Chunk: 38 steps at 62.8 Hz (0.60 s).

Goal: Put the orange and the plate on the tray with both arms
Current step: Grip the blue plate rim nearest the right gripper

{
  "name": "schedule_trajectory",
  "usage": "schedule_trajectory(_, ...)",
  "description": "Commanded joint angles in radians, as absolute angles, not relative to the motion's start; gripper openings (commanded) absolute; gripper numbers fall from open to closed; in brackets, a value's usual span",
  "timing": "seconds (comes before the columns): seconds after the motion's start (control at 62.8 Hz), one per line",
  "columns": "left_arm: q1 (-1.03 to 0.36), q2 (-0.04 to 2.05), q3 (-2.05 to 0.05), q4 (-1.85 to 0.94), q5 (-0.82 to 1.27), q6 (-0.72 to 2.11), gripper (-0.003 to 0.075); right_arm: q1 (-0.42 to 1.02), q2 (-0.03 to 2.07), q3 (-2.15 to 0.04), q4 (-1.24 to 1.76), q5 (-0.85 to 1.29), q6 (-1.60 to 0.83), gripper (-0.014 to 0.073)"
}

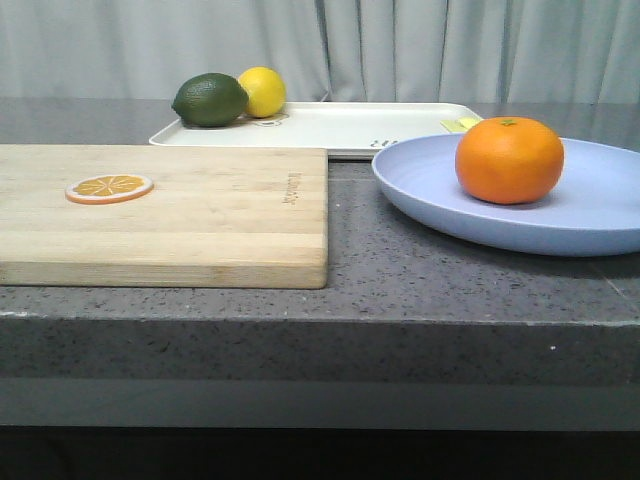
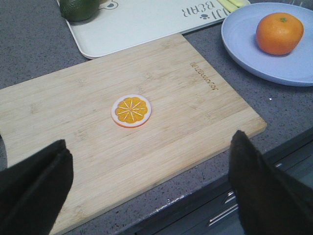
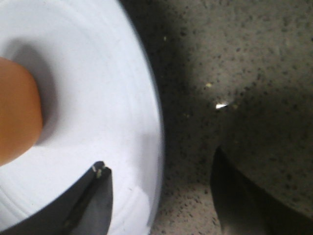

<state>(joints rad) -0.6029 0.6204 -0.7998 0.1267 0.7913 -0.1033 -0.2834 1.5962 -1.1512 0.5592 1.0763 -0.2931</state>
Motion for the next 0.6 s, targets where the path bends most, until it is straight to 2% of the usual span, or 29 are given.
schedule_trajectory(0.0,-0.6,0.62,-0.827,0.133,0.714,-0.106,0.0618,-0.29,1.576,-1.184,0.626,1.067,-0.316,0.0376)
schedule_trajectory(0.239,-0.6,0.62,-0.827,0.133,0.714,-0.106,0.0618,-0.29,1.587,-1.184,0.632,1.049,-0.316,0.0287)
schedule_trajectory(0.43,-0.6,0.62,-0.827,0.133,0.714,-0.106,0.0618,-0.29,1.592,-1.184,0.632,1.049,-0.316,0.0129)
schedule_trajectory(0.589,-0.6,0.62,-0.827,0.133,0.714,-0.106,0.0618,-0.29,1.595,-1.184,0.632,1.051,-0.316,0.0054)
